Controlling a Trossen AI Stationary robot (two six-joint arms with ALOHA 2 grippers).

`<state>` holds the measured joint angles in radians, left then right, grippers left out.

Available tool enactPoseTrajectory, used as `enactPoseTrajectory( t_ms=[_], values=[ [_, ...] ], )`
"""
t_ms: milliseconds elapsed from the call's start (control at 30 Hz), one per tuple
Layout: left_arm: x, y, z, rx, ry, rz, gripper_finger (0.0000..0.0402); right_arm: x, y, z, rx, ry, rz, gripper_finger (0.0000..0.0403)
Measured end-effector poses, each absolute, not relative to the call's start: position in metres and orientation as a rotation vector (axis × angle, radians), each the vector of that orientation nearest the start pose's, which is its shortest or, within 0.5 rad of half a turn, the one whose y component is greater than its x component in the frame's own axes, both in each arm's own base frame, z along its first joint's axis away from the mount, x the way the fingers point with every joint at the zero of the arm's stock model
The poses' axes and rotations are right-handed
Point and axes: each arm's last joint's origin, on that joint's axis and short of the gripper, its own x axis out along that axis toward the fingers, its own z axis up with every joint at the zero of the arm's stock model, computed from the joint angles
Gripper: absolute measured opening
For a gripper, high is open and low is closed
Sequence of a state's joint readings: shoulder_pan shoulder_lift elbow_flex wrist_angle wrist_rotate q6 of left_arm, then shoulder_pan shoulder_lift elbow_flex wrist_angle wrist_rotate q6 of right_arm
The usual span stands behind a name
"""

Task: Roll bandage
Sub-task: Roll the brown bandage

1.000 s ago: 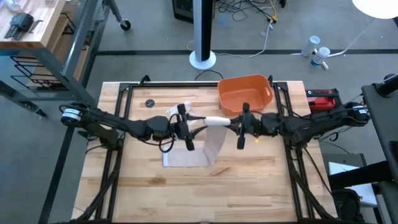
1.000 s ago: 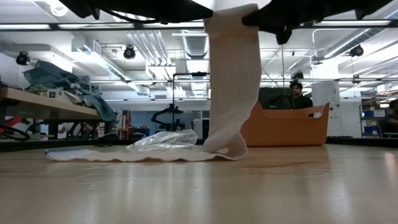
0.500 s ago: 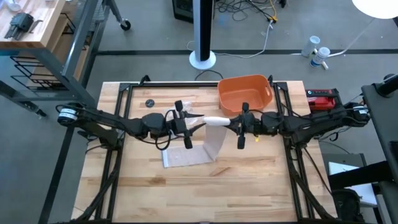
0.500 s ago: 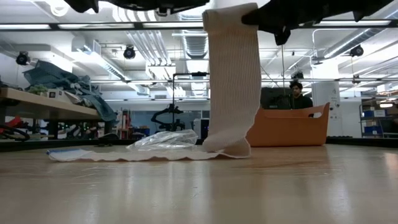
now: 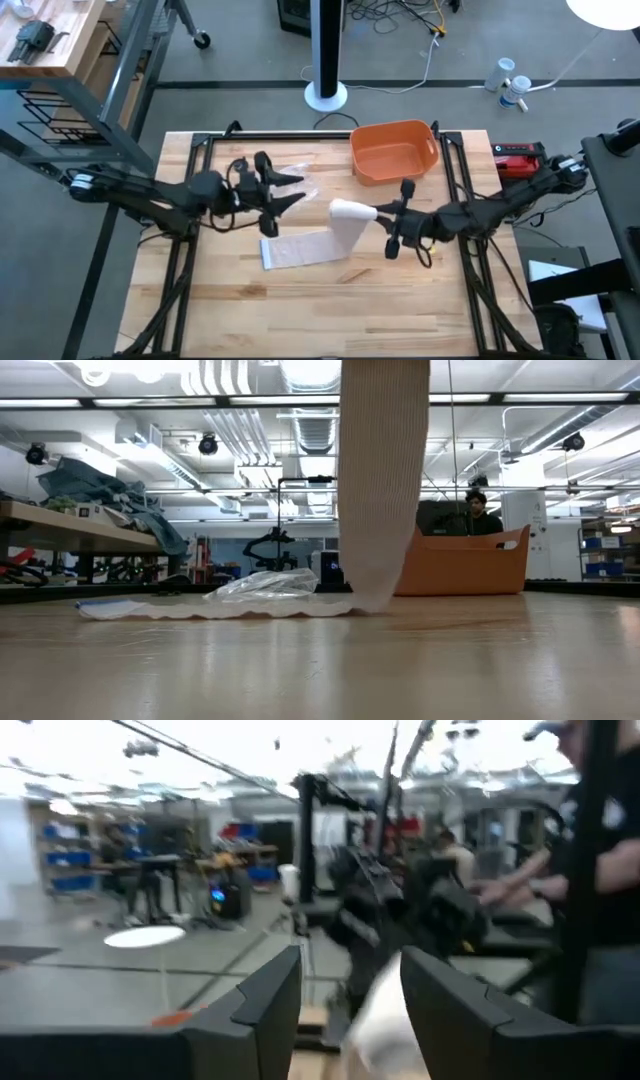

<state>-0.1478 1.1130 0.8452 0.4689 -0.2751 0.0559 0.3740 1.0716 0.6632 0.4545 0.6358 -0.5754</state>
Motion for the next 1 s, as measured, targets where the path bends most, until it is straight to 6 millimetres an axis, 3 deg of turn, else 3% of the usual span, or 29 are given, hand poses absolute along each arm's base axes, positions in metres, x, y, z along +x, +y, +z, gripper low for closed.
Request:
enactPoseTrajectory(
  t_ms=[167, 533, 767, 1000],
  values=[
    [0.255, -0.031, 0.342, 0.070, -0.123, 0.099, 0.0169, 0.229, 0.077, 0.309, -0.663, 0.035, -0.279, 0.0028],
    [0.283, -0.037, 0.318, 0.372, -0.040, 0.099, 0.0164, 0.248, 0.084, 0.310, -0.734, 0.072, -0.284, 0.0028],
    [0.286, -0.038, 0.314, 0.356, -0.027, 0.093, 0.0193, 0.248, 0.085, 0.310, -0.704, 0.056, -0.255, 0.0028],
    [0.287, -0.042, 0.313, 0.327, -0.055, -0.080, 0.0203, 0.248, 0.086, 0.310, -0.686, 0.049, -0.241, 0.0028]
  ],
)
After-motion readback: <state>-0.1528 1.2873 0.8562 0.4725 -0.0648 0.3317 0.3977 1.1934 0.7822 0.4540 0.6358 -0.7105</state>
